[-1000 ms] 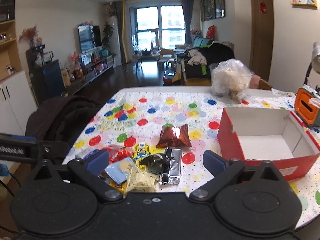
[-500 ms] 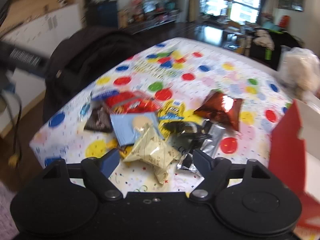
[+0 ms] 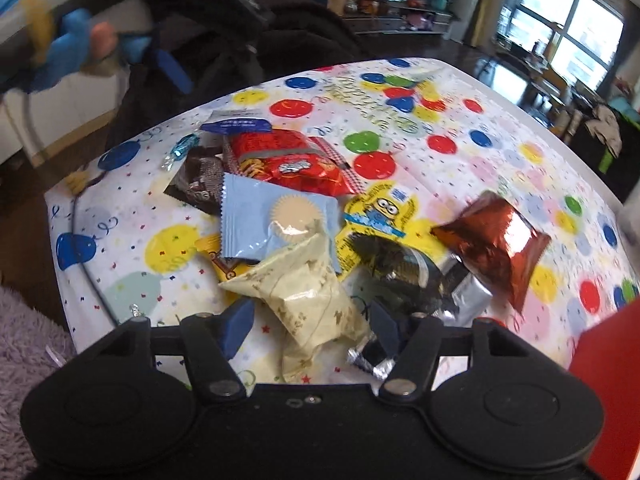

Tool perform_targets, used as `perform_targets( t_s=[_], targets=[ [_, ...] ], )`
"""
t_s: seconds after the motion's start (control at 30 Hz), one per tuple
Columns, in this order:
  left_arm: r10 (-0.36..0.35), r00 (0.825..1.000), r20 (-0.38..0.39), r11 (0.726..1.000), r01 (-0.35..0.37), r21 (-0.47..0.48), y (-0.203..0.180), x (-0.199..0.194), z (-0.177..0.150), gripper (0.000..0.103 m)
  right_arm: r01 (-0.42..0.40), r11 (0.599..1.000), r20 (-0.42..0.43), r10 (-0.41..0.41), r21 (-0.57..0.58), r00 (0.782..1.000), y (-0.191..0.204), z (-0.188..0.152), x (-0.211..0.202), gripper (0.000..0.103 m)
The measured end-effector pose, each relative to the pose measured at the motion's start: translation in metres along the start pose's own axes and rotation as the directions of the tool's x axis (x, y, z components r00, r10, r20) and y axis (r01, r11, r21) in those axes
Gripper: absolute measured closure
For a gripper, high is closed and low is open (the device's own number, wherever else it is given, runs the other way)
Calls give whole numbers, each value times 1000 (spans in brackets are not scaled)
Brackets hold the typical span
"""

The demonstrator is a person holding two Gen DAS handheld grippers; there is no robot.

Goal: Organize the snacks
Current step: 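Lower the left tool to the white milk packet while the right tool reaches the cream pastry bag, then close the left tool on the white packet while the right tool grips the cream bag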

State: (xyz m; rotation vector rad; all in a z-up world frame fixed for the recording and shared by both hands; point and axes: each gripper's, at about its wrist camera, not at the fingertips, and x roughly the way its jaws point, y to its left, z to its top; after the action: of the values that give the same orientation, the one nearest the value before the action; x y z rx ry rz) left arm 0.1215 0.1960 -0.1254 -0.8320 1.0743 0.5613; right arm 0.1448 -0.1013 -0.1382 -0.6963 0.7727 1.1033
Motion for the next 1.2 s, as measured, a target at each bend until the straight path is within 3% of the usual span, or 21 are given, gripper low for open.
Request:
perform_targets(
  t_s=[0.1,0.37,0.57,0.77,0.83,1.2],
  targets=[
    [0,999,-45,999,-1,-37,-1,14,5,25,-11,1000,-7,10,-24,1000,0,2,4,48],
    [18,995,-99,996,-26,-81,-2,38,15,25,-5,998,2,5,-63,1000,5,7,11,51],
    [17,995,-94,998,-22,-56,-8,39,16,29,18,999,6,-18,-29,1000,5,9,15,52],
    [12,997,-73,999,-14,-34,-7,37,13,37,21,1000,12,-21,10,1000,6,10,13,63],
    [4,998,-68,999,-6,-37,-4,35,14,44,22,999,17,-23,28,1000,5,10,11,66],
    [-62,993,-98,996,55,-69,4,31,12,44,46,988,43,-53,144,998,-2,5,-11,69]
  ],
)
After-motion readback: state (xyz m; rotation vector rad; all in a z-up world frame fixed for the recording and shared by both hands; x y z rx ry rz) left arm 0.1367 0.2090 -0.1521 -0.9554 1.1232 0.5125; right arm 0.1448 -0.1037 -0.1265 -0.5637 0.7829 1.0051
